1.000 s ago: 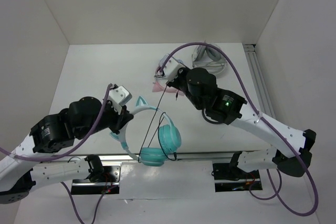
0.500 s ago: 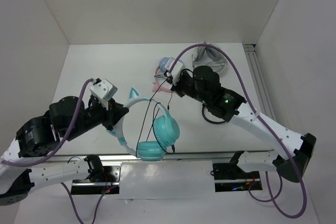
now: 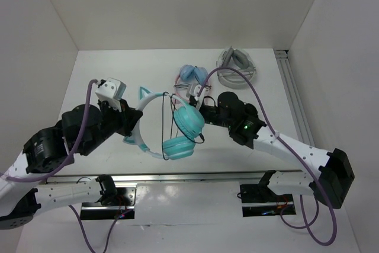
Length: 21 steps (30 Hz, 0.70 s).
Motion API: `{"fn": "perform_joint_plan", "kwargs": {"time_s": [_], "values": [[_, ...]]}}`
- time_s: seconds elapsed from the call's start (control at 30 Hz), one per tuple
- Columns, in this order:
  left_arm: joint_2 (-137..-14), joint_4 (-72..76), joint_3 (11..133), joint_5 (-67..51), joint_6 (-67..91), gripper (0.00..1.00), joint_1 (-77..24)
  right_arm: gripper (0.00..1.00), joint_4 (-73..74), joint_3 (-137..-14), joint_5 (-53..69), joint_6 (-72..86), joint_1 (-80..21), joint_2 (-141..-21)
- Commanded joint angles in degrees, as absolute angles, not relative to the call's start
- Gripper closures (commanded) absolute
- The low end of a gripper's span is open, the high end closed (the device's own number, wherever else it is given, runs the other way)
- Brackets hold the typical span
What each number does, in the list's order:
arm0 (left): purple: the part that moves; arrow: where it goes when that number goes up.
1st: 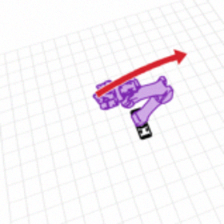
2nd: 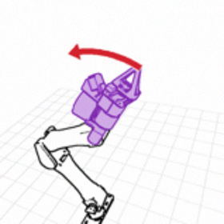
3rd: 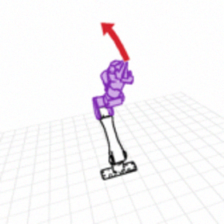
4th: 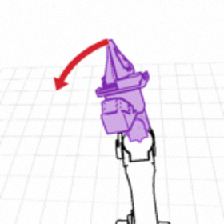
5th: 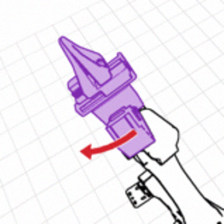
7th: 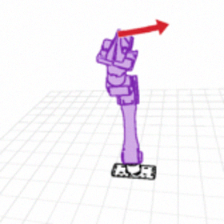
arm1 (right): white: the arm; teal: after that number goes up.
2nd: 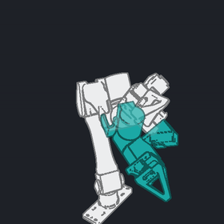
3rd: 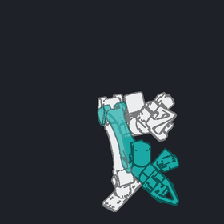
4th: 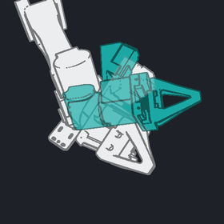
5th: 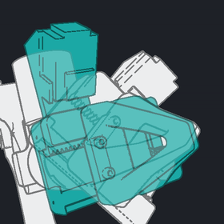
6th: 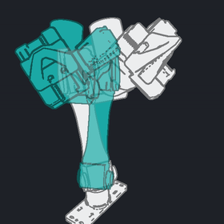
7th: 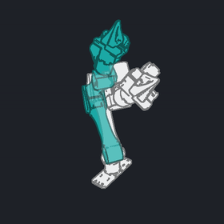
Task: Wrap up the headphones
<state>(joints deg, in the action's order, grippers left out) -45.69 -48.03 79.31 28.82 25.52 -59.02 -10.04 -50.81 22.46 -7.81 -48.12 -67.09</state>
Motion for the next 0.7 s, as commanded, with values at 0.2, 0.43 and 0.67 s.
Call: {"fn": "perform_joint_plan", "kwargs": {"time_s": [0.2,0.43,0.67], "values": [[-46.5,-36.7,83.4,33.8,32.7,1.0,-59.3,0.92,-33.5,-43.2,32.5,4.7,-49.2,-70.8],[-47.7,-36.7,84.5,34.5,33.8,1.0,-59.3,0.88,-43.9,-40.0,33.0,9.2,-51.6,-73.8],[-47.7,-36.7,85.5,38.8,36.2,1.0,-59.3,0.79,-50.7,-38.3,33.6,11.7,-51.6,-76.2]]}}
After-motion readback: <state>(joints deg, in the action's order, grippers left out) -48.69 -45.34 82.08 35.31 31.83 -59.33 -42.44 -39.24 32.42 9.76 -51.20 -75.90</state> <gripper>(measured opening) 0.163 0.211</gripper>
